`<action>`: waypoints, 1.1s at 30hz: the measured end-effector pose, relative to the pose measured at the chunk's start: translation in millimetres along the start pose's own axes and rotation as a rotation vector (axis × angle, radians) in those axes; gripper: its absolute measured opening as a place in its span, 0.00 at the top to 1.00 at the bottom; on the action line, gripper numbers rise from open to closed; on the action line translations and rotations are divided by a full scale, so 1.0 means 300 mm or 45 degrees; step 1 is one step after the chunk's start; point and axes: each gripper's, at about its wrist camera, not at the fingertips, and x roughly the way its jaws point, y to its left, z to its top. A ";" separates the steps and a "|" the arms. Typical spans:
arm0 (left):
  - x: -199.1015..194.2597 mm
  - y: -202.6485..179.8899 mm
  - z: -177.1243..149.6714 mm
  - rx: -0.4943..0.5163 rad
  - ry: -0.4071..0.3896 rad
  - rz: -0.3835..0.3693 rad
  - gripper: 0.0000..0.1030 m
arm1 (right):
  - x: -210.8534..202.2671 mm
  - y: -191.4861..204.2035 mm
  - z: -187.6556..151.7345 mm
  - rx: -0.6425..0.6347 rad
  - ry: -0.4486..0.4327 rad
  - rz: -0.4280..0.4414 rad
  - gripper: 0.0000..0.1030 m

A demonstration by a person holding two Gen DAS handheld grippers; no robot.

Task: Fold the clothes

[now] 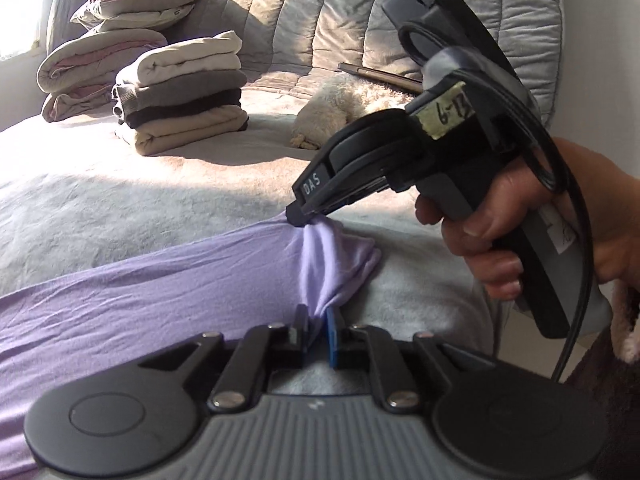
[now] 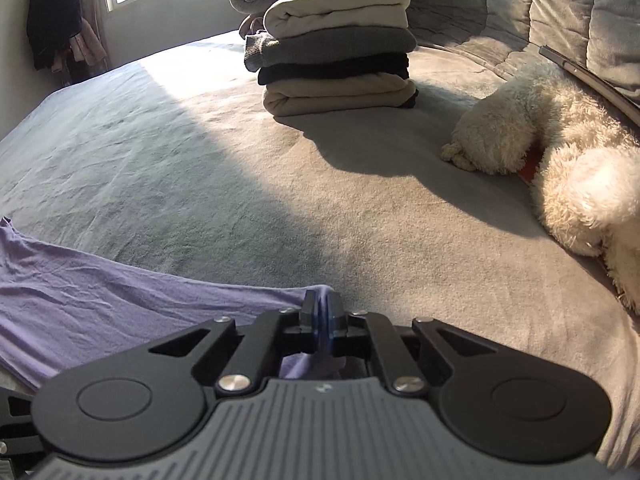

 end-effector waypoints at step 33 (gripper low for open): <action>-0.530 0.927 -0.089 -0.378 -0.028 0.930 0.41 | 0.144 0.634 0.135 -0.320 0.000 0.345 0.53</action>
